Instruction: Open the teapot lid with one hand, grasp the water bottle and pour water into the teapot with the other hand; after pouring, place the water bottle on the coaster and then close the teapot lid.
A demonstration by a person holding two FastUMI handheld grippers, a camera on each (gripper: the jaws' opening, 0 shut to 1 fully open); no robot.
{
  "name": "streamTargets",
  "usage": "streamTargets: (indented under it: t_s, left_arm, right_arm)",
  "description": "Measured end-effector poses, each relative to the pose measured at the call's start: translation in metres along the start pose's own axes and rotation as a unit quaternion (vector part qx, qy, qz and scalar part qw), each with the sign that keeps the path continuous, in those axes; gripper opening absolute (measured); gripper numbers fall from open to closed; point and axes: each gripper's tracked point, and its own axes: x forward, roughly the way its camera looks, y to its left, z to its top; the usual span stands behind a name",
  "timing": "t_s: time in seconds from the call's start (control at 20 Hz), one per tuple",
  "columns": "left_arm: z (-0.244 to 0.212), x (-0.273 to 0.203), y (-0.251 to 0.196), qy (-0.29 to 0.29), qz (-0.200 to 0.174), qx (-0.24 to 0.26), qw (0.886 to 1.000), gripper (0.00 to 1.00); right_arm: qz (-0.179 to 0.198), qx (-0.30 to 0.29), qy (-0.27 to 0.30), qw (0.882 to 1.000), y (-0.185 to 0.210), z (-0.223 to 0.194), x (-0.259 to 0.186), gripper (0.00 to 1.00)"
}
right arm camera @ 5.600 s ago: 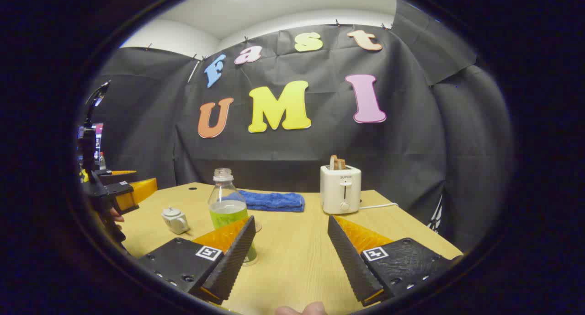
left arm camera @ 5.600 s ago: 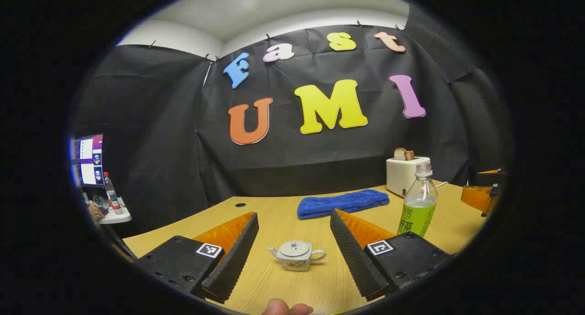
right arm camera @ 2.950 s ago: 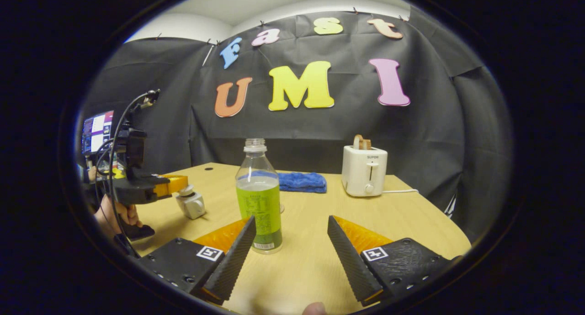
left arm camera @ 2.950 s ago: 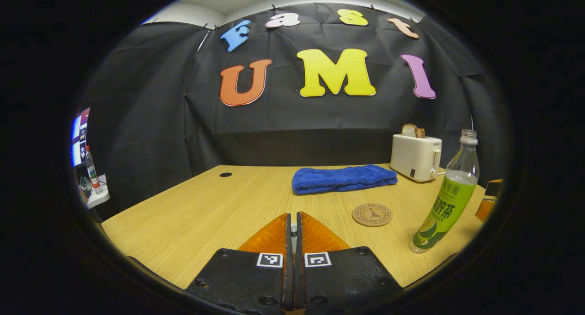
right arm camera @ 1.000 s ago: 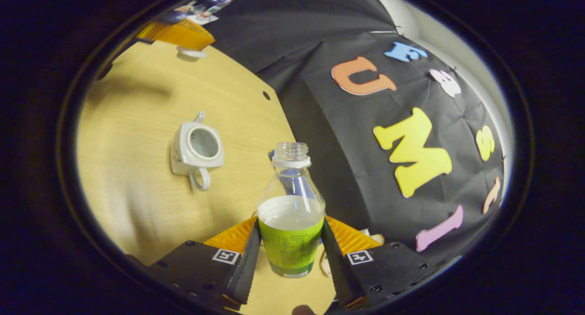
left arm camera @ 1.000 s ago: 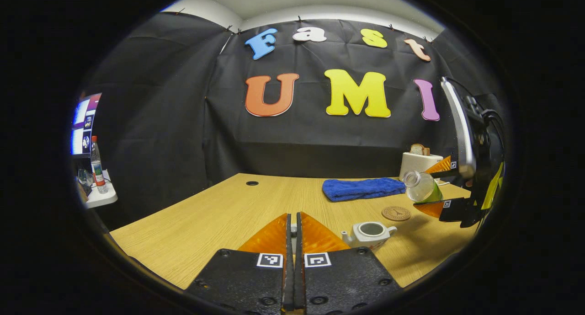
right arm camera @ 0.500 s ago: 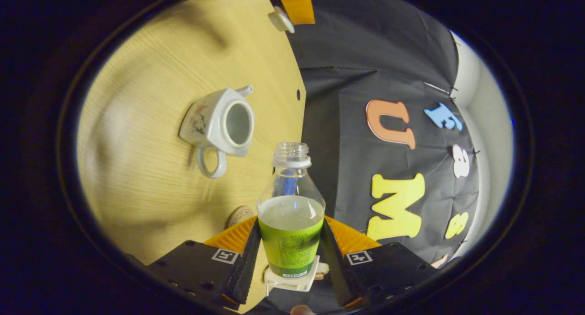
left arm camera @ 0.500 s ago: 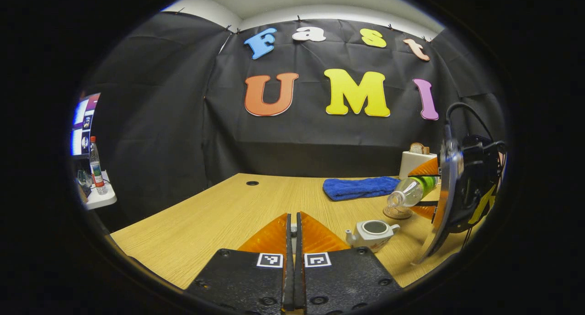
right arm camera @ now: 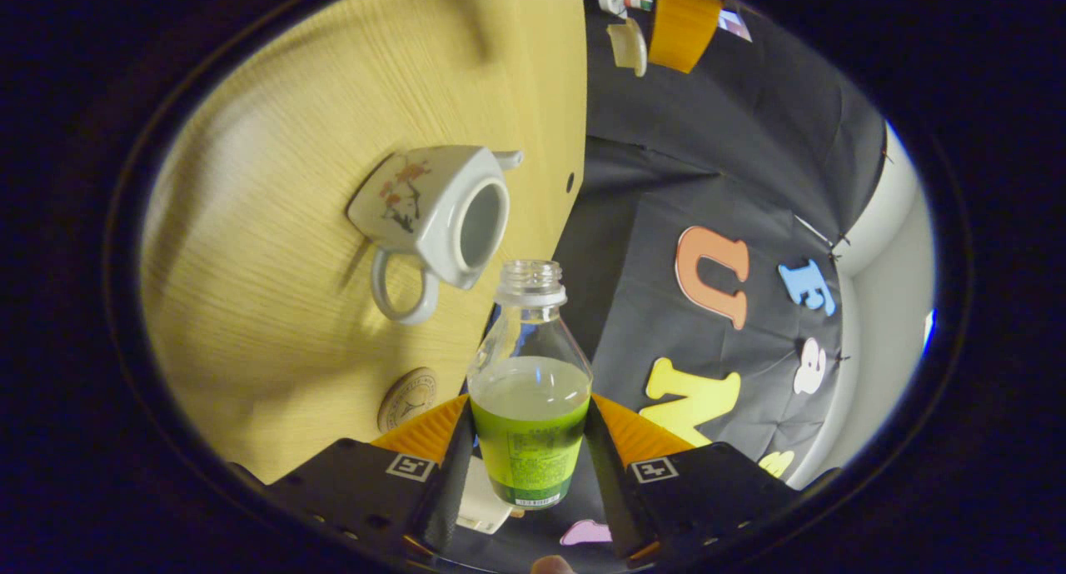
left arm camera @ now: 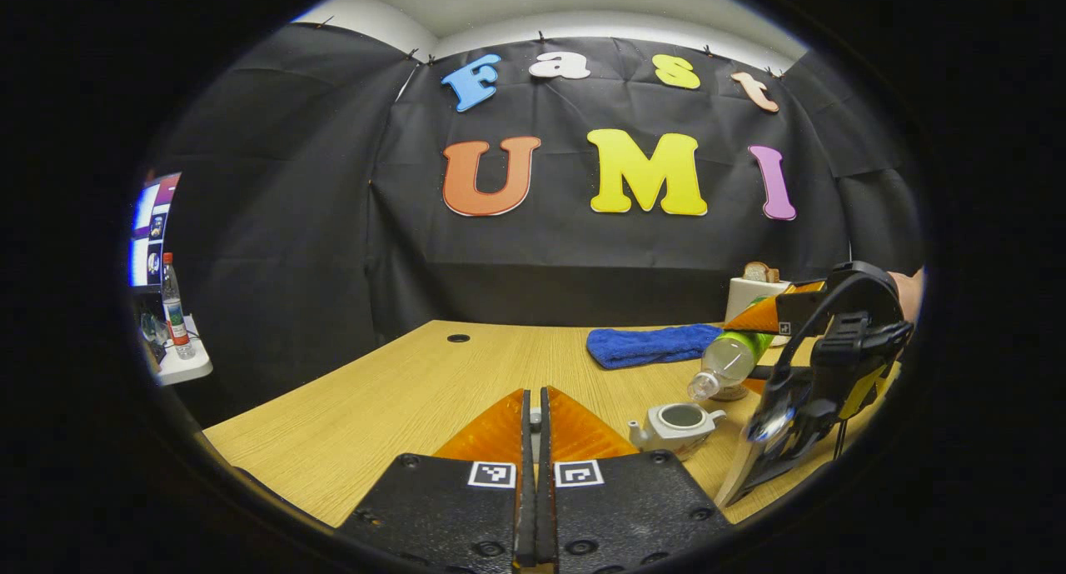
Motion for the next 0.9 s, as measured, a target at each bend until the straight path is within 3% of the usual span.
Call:
streamTargets:
  t_s: [0.3, 0.9]
  left_arm:
    - [0.001, -0.001, -0.002, 0.0, -0.003, -0.001, 1.0, 0.03]
    - [0.001, -0.001, 0.0, 0.002, 0.0, -0.004, 1.0, 0.03]
  right_arm:
    - [-0.025, -0.058, -0.007, 0.998, -0.011, 0.006, 0.005, 0.7]
    - [-0.059, -0.099, -0.015, 0.993, -0.027, 0.01, 0.006, 0.7]
